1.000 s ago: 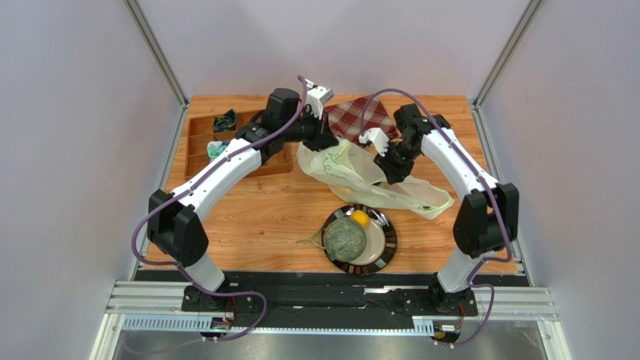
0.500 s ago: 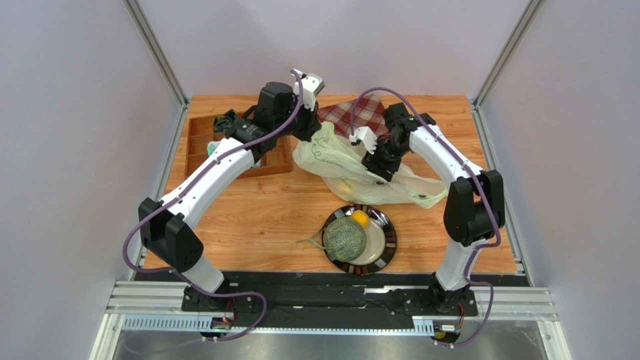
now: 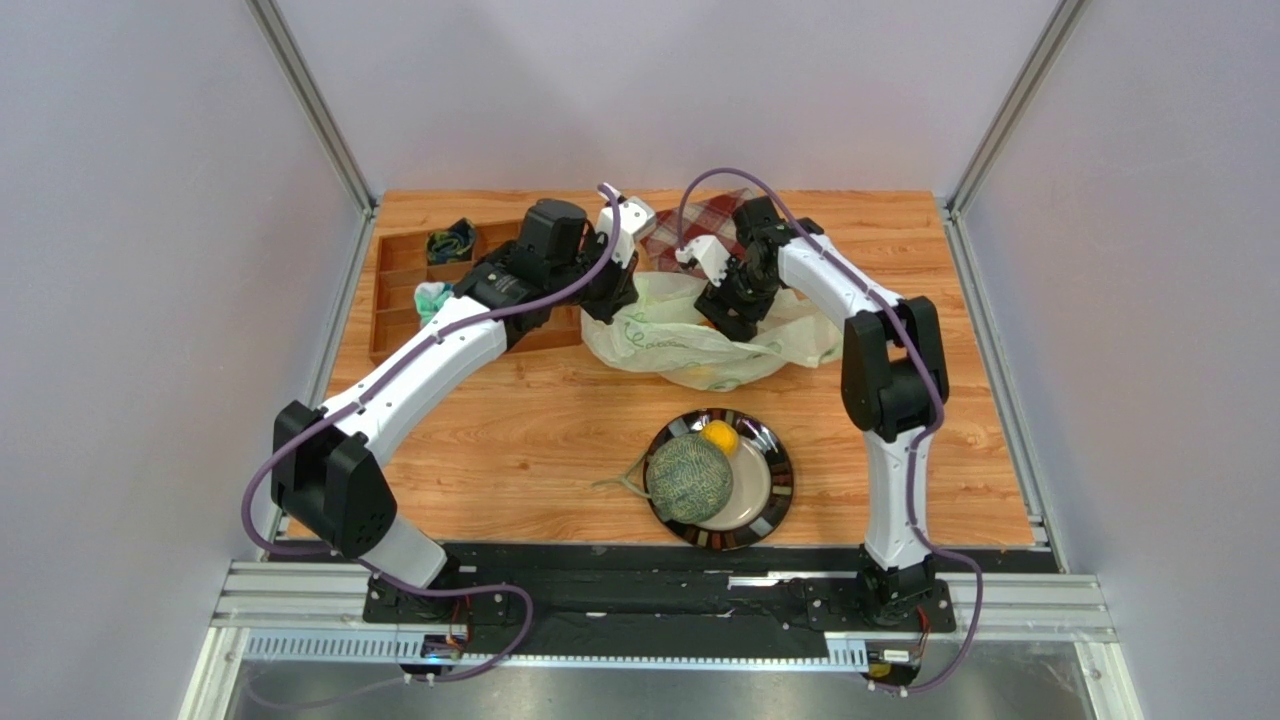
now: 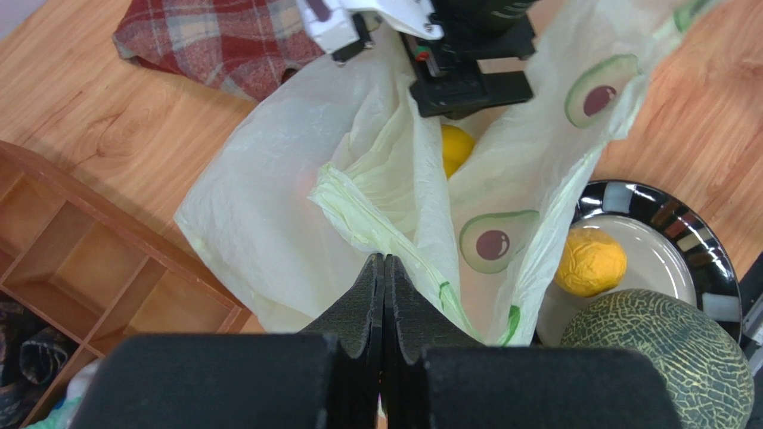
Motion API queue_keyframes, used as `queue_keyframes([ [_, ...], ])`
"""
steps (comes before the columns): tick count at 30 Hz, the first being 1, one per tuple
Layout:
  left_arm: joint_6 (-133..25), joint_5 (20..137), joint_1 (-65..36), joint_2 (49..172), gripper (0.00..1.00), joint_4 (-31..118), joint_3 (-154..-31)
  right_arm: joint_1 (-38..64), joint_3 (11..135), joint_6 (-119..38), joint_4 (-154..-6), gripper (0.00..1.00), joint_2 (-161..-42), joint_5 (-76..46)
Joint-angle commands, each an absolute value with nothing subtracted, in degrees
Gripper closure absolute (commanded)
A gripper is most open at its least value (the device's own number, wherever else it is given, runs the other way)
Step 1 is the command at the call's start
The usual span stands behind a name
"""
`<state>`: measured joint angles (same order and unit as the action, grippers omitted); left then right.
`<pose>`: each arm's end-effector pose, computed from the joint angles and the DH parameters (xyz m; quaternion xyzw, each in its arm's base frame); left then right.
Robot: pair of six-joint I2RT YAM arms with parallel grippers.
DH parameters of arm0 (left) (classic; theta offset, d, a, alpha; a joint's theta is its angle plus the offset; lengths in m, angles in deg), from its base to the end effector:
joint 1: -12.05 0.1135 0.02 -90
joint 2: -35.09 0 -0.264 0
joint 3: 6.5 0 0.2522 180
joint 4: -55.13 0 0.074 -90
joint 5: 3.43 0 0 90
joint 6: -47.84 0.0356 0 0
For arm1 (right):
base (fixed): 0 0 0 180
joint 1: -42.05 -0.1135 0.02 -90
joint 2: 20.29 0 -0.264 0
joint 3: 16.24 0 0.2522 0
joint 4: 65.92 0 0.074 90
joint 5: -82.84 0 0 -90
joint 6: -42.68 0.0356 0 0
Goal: Take the fake fruits out of the plastic bag
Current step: Take out the fake fruit from the plastic bag, then place the fake fruit on the plate.
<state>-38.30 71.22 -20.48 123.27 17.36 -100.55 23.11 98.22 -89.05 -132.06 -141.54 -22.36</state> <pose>0.2938 -0.1986 0.3459 0.3321 0.8028 -0.2323 0.4373 0.4124 0.1514 0.2058 -0.5120 0.8361 0.0991 0.1701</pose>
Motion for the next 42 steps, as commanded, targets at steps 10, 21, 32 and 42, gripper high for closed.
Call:
queue_keyframes([
  [10, -35.7, 71.2, -21.1, 123.9, 1.00, 18.4, -100.9, 24.6, 102.4, -83.3, -126.5, 0.61, -139.6, -24.3],
  [21, -37.1, 71.5, -21.1, 123.9, 1.00, 22.8, -99.7, 24.7, 94.6, -83.4, -141.2, 0.56, -114.6, -38.4],
  [32, -39.0, 71.1, -21.1, 121.3, 1.00, 24.9, -99.1, 21.1, 65.3, -90.8, -147.9, 0.55, -93.1, -33.5],
  [42, -38.2, 70.1, -21.1, 117.9, 1.00, 23.9, -95.9, 14.8, 59.3, -83.6, -135.7, 0.39, -105.1, -30.7],
])
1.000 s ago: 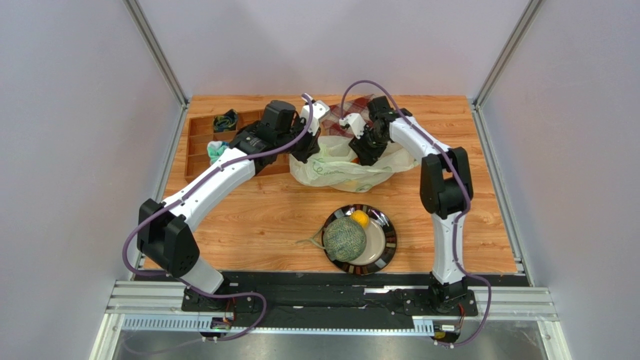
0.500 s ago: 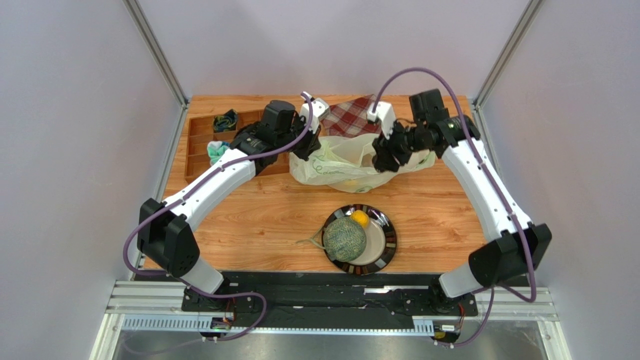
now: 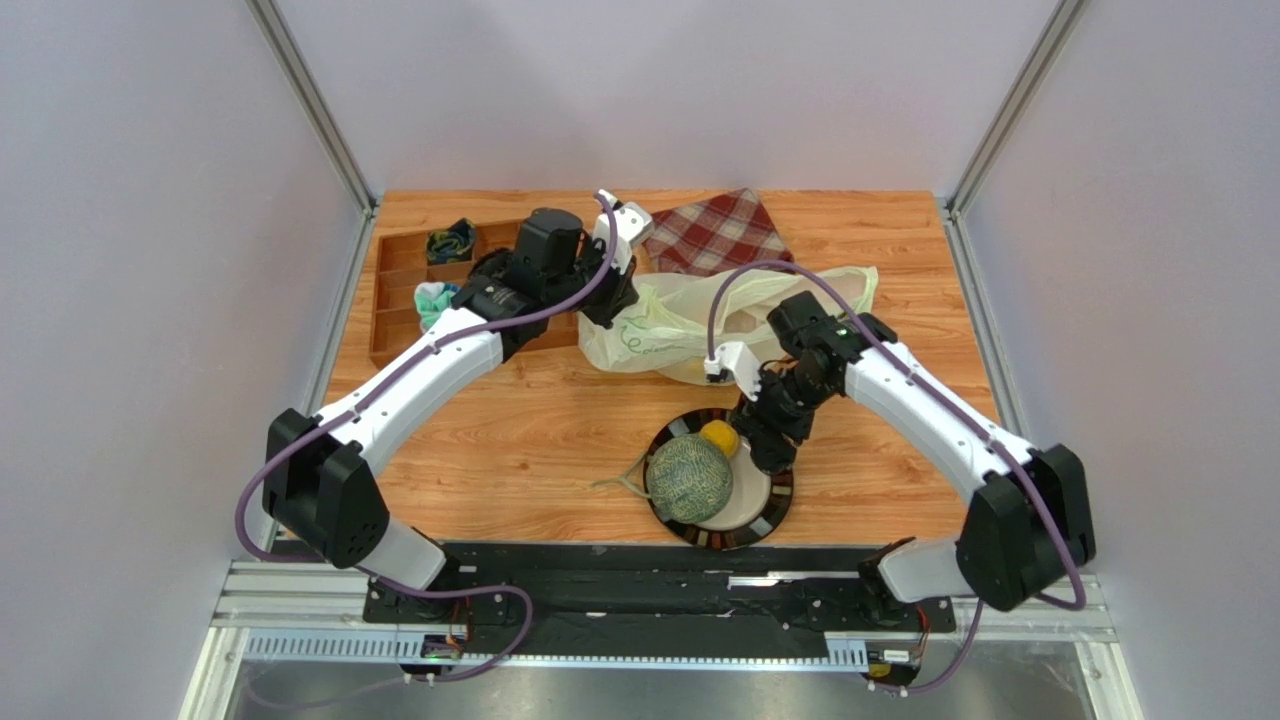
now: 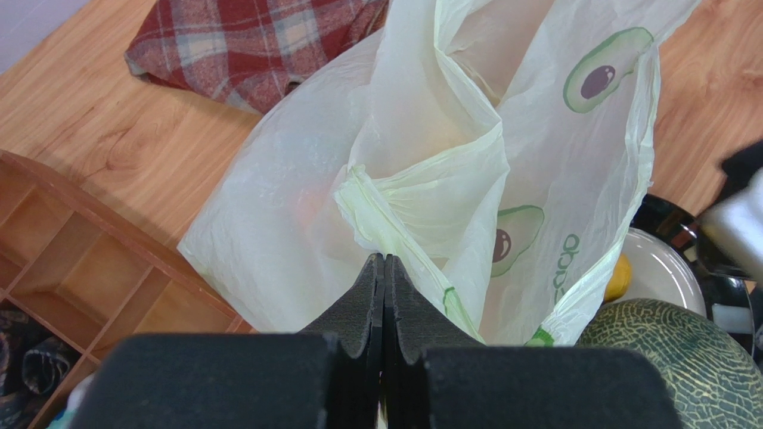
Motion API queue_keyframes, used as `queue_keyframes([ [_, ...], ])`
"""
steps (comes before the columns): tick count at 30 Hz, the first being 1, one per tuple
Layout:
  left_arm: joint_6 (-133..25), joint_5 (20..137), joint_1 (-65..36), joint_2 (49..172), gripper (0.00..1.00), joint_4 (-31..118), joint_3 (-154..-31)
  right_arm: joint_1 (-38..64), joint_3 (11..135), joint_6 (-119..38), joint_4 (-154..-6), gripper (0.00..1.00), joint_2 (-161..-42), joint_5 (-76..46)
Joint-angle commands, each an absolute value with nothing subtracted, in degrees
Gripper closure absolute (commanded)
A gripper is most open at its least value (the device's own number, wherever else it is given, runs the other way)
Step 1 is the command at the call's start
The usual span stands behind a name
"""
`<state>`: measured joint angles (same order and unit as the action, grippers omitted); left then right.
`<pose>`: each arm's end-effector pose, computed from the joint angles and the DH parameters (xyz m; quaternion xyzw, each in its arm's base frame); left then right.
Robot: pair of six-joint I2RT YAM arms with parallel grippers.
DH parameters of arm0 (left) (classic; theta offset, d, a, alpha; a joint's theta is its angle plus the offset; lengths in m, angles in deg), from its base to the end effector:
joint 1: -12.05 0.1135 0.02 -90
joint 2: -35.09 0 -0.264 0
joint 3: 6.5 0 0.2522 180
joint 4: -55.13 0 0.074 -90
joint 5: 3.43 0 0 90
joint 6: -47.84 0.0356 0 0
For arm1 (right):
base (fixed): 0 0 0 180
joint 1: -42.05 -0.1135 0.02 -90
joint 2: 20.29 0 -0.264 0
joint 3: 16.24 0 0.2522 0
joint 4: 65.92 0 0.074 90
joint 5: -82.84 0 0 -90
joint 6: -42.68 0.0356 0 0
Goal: Take the fake fruits out of the plastic bag
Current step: Place the fake fruit on the plate, then adjust the plastic bag at the center of the board.
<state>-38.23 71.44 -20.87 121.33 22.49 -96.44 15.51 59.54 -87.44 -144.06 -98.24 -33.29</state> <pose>0.2881 -0.1976 0.3408 0.3333 0.7890 -0.2358 0.4592 0.2030 0.1189 0.2577 -0.5493 0.8005 0.2139 0.1083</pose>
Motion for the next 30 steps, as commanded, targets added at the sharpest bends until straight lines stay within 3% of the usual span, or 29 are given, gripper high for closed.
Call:
queue_keyframes([
  [1, -38.0, 70.2, -21.1, 117.5, 1.00, 23.6, -95.8, 15.0, 59.7, -82.9, -134.9, 0.36, -106.6, -29.2],
  [2, -37.8, 70.3, -21.1, 117.2, 1.00, 23.2, -95.8, 15.2, 61.3, -82.7, -135.3, 0.33, -107.8, -28.4],
  [3, -37.3, 70.4, -21.1, 116.7, 1.00, 22.9, -95.5, 15.9, 62.4, -83.0, -136.1, 0.15, -108.3, -28.9],
  [5, -36.7, 70.6, -21.1, 116.3, 1.00, 22.5, -95.2, 17.1, 66.8, -83.2, -139.4, 0.09, -107.1, -30.9],
  [9, -35.8, 70.6, -21.0, 116.0, 1.00, 22.5, -94.0, 17.2, 78.3, -84.5, -146.1, 0.07, -104.0, -33.7],
  [16, -33.9, 70.0, -21.0, 115.9, 1.00, 20.9, -92.3, 18.1, 93.8, -82.7, -148.5, 0.16, -108.2, -36.6],
  [23, -31.8, 71.1, -21.1, 114.5, 1.00, 18.8, -91.5, 20.1, 93.3, -78.5, -136.9, 0.36, -118.3, -30.7],
  [27, -29.6, 73.7, -21.0, 112.1, 1.00, 13.2, -91.3, 19.8, 93.5, -79.7, -134.6, 0.43, -125.6, -25.7],
  [30, -26.2, 76.9, -20.5, 108.3, 1.00, 9.8, -89.2, 20.1, 87.5, -79.8, -134.4, 0.45, -124.1, -21.1],
])
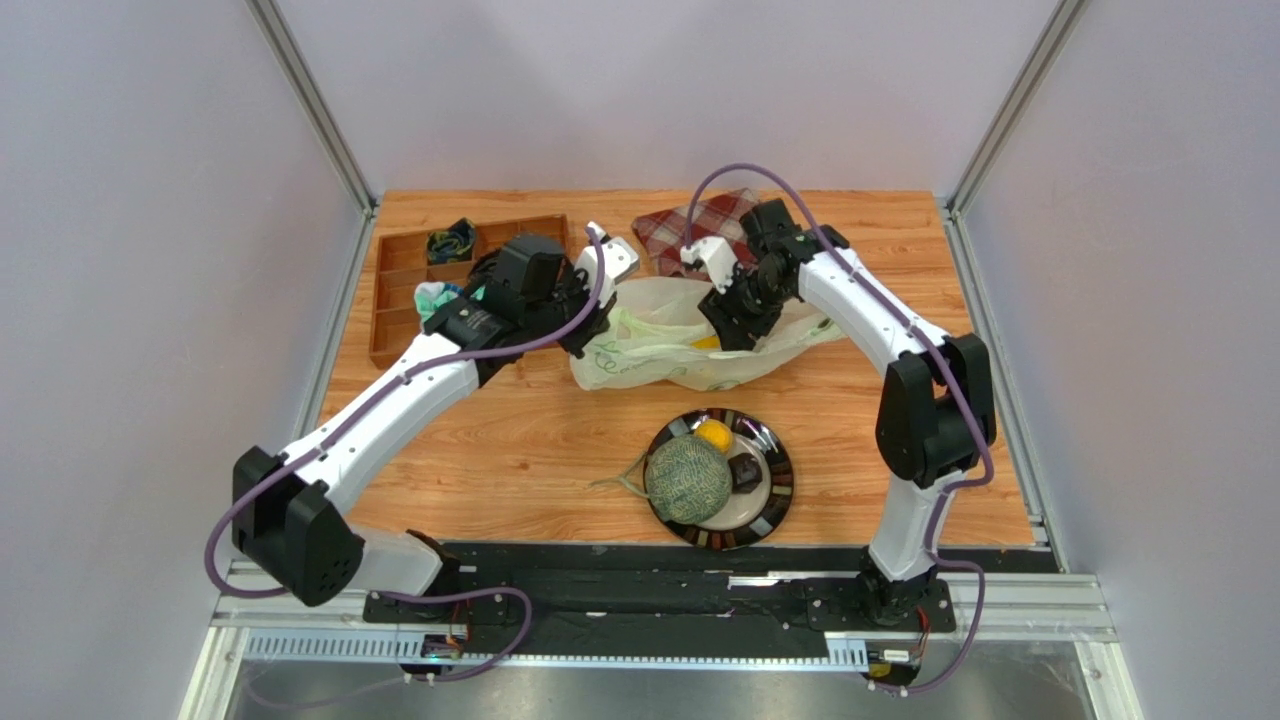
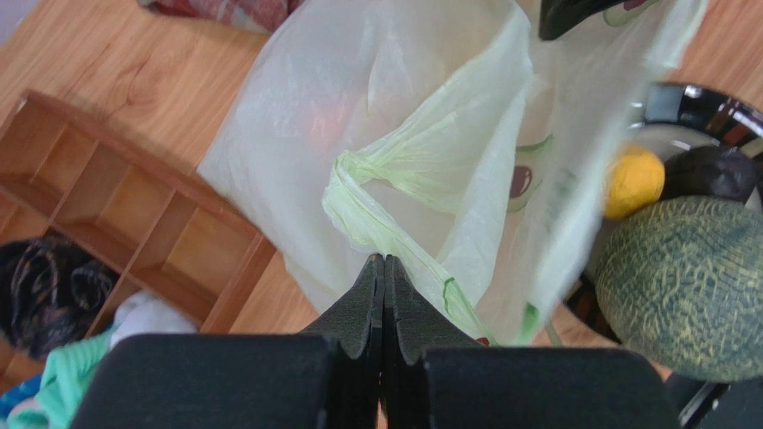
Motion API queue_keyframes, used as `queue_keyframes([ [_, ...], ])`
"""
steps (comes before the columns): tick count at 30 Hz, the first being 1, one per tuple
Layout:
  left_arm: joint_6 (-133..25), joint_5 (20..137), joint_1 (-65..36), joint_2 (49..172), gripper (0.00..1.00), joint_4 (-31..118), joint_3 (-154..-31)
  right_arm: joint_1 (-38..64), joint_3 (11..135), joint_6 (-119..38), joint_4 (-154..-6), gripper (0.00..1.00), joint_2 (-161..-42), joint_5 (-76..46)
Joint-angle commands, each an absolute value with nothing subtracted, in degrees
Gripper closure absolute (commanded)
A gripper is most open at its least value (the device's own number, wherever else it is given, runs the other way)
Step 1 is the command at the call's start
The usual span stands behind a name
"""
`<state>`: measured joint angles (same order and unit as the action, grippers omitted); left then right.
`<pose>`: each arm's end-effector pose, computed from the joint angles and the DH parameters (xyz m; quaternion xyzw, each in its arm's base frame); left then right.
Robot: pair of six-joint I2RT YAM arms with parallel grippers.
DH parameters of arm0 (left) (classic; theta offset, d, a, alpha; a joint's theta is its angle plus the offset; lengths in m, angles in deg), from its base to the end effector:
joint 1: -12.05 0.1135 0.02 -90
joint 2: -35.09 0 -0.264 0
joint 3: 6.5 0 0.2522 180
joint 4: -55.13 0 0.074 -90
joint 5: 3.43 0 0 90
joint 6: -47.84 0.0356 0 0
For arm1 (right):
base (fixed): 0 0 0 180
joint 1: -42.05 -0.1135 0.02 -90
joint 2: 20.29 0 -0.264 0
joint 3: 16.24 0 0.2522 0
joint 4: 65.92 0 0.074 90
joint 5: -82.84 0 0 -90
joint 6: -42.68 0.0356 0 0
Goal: Take the fake fruits out of the plastic bag
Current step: Adjust the plastic bag at the center of the board.
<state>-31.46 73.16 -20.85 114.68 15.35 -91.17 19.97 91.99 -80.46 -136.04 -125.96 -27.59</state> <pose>0.2582 -0.1768 0.3336 0.3770 0.7967 -0.1902 0.4324 0.3514 0.1559 0.2797 -0.4780 0.8394 0.1547 0.2074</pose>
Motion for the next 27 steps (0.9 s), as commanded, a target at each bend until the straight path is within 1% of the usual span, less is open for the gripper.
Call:
queue_keyframes([
  [1, -24.7, 77.2, -20.4, 107.3, 1.00, 9.4, -88.2, 20.5, 84.8, -79.8, -133.9, 0.45, -122.5, -19.3],
  [2, -24.1, 77.3, -20.3, 105.3, 1.00, 9.2, -86.0, 20.8, 77.7, -79.7, -133.1, 0.45, -120.5, -18.2],
  [3, -24.0, 76.8, -20.4, 104.4, 1.00, 9.3, -84.9, 21.2, 74.5, -79.4, -131.6, 0.45, -117.4, -16.8],
  [5, -24.1, 73.2, -20.4, 103.4, 1.00, 9.7, -82.9, 23.7, 65.8, -79.4, -130.6, 0.45, -115.0, -12.6],
  [6, -24.2, 72.1, -20.4, 103.5, 1.00, 10.9, -82.8, 25.2, 63.4, -79.4, -129.4, 0.45, -114.1, -11.6],
  [7, -25.1, 71.0, -20.5, 104.0, 1.00, 11.7, -82.9, 29.1, 61.8, -79.0, -128.7, 0.45, -112.9, -9.1],
  [9, -25.9, 69.5, -20.8, 107.2, 1.00, 14.2, -85.5, 34.4, 59.6, -78.6, -127.8, 0.45, -112.1, -7.3],
  [10, -26.6, 69.6, -21.6, 108.8, 1.00, 15.1, -86.9, 40.1, 59.6, -78.9, -127.8, 0.46, -111.6, -3.9],
  [12, -27.9, 69.6, -22.4, 114.2, 1.00, 17.9, -92.0, 46.3, 60.1, -80.2, -127.8, 0.46, -110.7, -2.2],
  [13, -28.2, 69.3, -23.3, 116.0, 1.00, 18.4, -94.0, 51.8, 60.5, -82.1, -127.8, 0.46, -109.5, -1.5],
  [15, -28.5, 68.5, -24.3, 121.6, 1.00, 19.0, -100.1, 56.1, 62.2, -83.8, -128.8, 0.46, -108.1, -1.9],
  [16, -28.9, 68.3, -25.2, 123.2, 1.00, 19.0, -102.2, 58.6, 63.1, -85.4, -129.8, 0.45, -107.4, -4.2],
  [17, -29.4, 67.9, -25.6, 125.9, 1.00, 18.5, -105.4, 59.1, 64.0, -86.2, -133.5, 0.44, -106.1, -6.3],
  [18, -30.4, 67.5, -25.7, 126.9, 1.00, 18.3, -106.6, 58.9, 65.3, -86.9, -135.5, 0.43, -105.2, -9.9],
  [19, -30.9, 67.2, -25.7, 127.7, 1.00, 18.3, -107.4, 58.1, 66.9, -87.5, -137.3, 0.41, -104.2, -16.2],
  [20, -31.1, 67.0, -25.8, 128.3, 1.00, 18.3, -107.5, 57.4, 67.6, -88.0, -139.6, 0.39, -102.3, -19.1],
  [22, -30.9, 66.9, -25.9, 128.3, 1.00, 18.4, -106.8, 52.8, 67.8, -87.7, -140.1, 0.36, -100.9, -24.3],
  [24, -30.2, 67.1, -26.0, 128.0, 1.00, 18.5, -105.3, 49.0, 67.4, -86.0, -139.1, 0.32, -100.2, -25.9],
  [25, -29.9, 67.1, -26.3, 127.9, 1.00, 18.3, -104.7, 45.3, 67.0, -85.1, -138.4, 0.28, -100.5, -26.3],
  [27, -29.4, 68.2, -26.7, 128.2, 1.00, 17.6, -103.5, 42.4, 66.4, -81.2, -135.8, 0.22, -103.6, -26.0],
])
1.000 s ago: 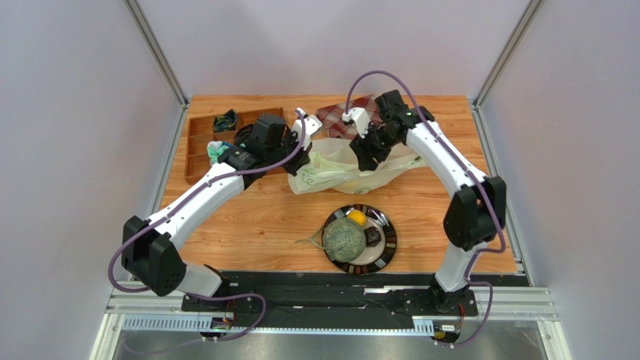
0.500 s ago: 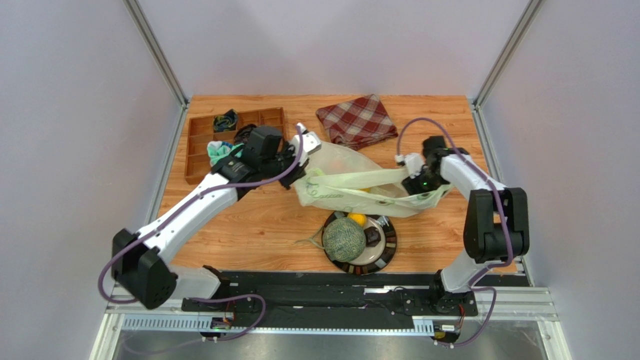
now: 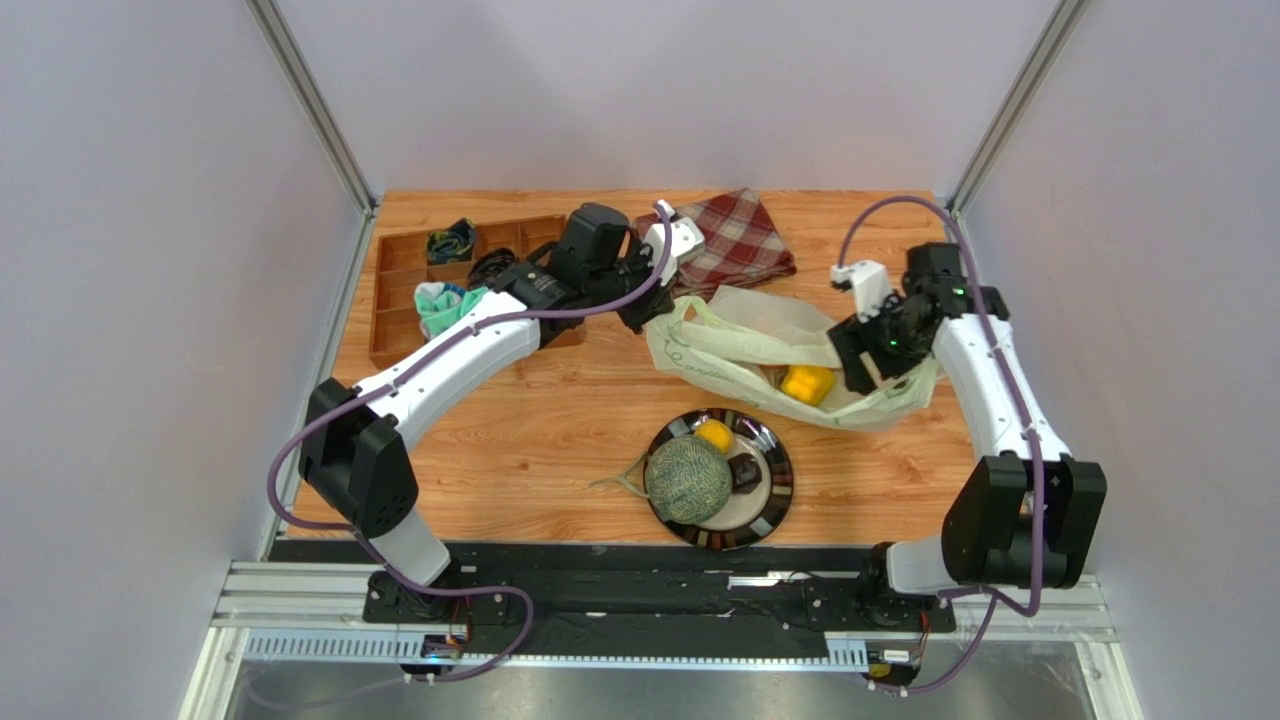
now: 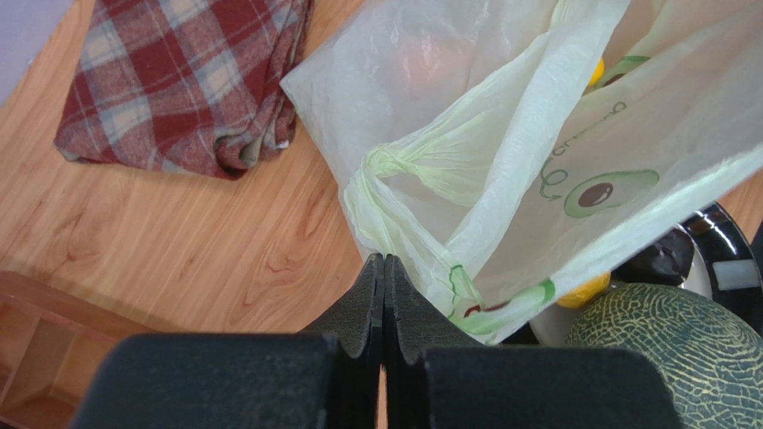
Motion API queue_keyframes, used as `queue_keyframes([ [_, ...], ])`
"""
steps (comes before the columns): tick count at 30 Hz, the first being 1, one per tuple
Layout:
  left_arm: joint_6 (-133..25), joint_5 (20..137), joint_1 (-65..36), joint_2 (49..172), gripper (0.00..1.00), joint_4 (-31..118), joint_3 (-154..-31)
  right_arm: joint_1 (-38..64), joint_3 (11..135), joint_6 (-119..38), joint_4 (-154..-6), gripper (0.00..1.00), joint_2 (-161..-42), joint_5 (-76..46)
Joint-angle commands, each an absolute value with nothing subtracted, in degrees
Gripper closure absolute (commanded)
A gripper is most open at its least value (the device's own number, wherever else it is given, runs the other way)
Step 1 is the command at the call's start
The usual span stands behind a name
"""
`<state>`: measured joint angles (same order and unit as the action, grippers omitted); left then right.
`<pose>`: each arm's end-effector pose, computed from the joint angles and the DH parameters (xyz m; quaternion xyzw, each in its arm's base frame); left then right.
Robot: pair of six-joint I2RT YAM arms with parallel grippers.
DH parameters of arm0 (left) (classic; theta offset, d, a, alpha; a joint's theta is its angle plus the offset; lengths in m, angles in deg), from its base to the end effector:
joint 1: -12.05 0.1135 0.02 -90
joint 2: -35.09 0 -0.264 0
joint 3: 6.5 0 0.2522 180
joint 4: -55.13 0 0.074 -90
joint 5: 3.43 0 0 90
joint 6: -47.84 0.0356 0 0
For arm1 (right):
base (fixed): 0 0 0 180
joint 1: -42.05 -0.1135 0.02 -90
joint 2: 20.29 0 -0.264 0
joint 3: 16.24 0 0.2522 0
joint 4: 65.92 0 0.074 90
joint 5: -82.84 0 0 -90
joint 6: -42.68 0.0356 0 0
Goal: Take the fake fruits out of the plastic bag
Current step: Adjust the plastic bag at the center of the board, then take out the fake fruit from the plastic bag.
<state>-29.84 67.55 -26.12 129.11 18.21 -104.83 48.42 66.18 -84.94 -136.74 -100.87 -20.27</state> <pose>0.2921 -0.2444 0.3378 0.4407 0.7487 -0.2472 0.4291 0.2671 -0.0217 0.2806 -0.2831 0.9351 0.0362 0.2101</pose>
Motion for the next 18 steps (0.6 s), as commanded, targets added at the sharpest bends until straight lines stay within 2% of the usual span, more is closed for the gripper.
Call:
queue_keyframes([
  [1, -29.7, 68.4, -26.9, 128.3, 1.00, 17.6, -103.1, 40.2, 66.7, -79.3, -135.1, 0.15, -105.2, -26.5],
  [4, -31.2, 69.3, -27.4, 128.7, 1.00, 18.5, -101.4, 39.5, 71.0, -70.9, -133.3, 0.00, -112.9, -25.8],
  [13, -32.8, 68.6, -29.0, 129.5, 1.00, 19.2, -102.0, 38.9, 84.5, -66.5, -135.6, 0.00, -124.6, -28.5],
  [18, -32.8, 68.5, -29.2, 130.6, 1.00, 18.9, -104.1, 37.7, 86.0, -63.7, -138.7, 0.00, -123.5, -24.9],
])
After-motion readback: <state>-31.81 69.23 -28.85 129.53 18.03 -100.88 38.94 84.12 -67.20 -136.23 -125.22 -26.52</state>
